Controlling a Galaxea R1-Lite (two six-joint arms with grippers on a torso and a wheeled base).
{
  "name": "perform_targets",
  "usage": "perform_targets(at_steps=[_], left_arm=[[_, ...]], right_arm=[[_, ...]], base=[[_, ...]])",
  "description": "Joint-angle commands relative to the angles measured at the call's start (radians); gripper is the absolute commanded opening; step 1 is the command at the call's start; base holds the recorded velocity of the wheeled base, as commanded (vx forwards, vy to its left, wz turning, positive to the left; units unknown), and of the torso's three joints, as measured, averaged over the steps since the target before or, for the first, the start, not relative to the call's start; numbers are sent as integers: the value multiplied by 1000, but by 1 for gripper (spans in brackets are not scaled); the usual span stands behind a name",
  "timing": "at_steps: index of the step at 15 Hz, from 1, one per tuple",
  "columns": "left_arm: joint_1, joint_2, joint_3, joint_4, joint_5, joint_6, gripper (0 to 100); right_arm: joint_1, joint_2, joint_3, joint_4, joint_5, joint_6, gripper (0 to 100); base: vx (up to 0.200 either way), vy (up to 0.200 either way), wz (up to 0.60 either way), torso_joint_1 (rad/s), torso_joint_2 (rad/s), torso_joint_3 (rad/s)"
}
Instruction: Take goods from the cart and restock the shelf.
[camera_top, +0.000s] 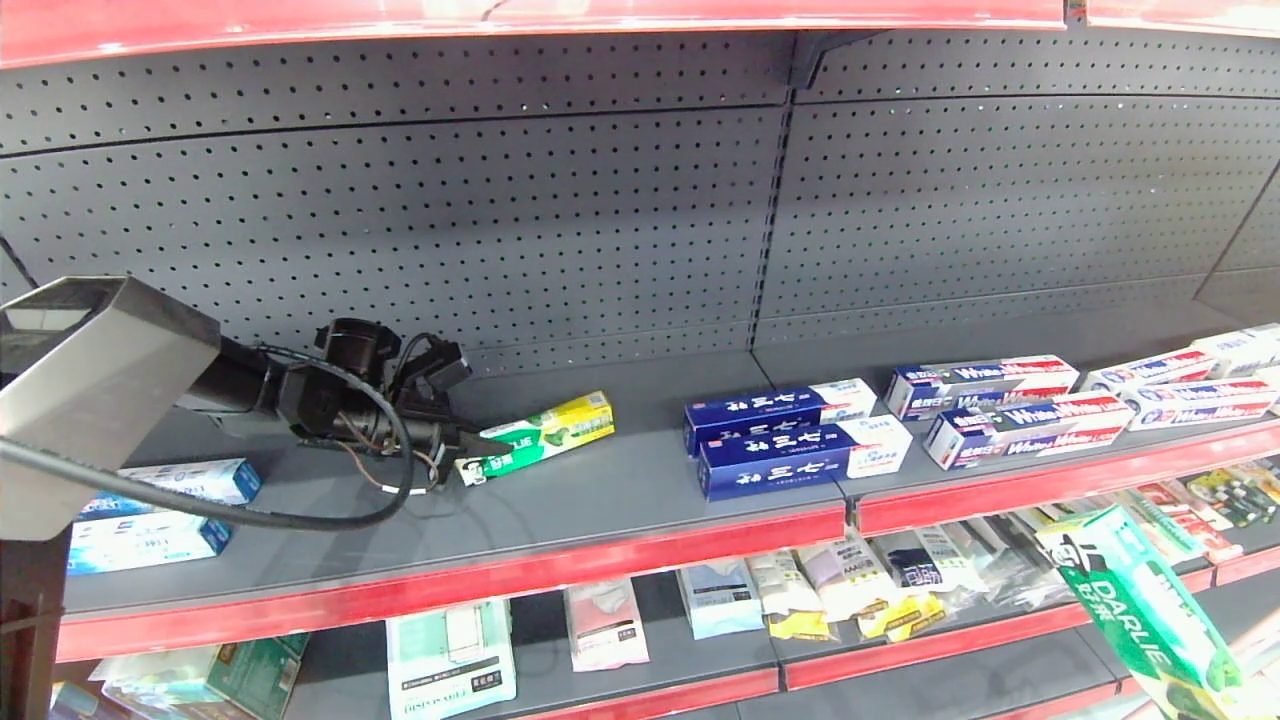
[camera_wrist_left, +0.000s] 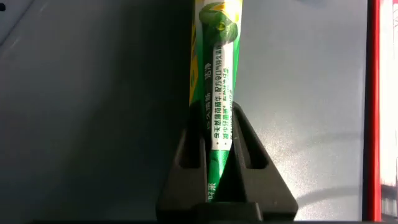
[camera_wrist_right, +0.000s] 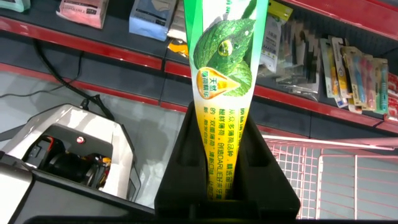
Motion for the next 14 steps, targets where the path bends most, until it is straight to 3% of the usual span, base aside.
perform_targets(at_steps=[1,5,6,7,8,11,14], left_arm=[[0,-3,0,1,0,0,0],[9,-45,16,56,-3,24,0],[29,-61,13,119,-7,90,0],[46,-62,11,151,-7,136,0],[80,-70,13,219,-10,214,0],[124,-111,31,257,-30,242,0],[152,-150,97,257,-46,337,0]], right_arm=[[0,5,1,0,0,-1,0],[0,5,1,-1,2,1,0],[0,7,-2,-1,2,1,0],[0,7,-4,-1,0,1,0],[0,11,-4,-1,2,1,0],[0,11,-4,-1,2,1,0],[0,11,-4,-1,2,1,0]], base=[[0,0,0,0,0,0],[0,0,0,0,0,0],[0,0,0,0,0,0],[0,0,0,0,0,0],[0,0,0,0,0,0],[0,0,0,0,0,0],[0,0,0,0,0,0]])
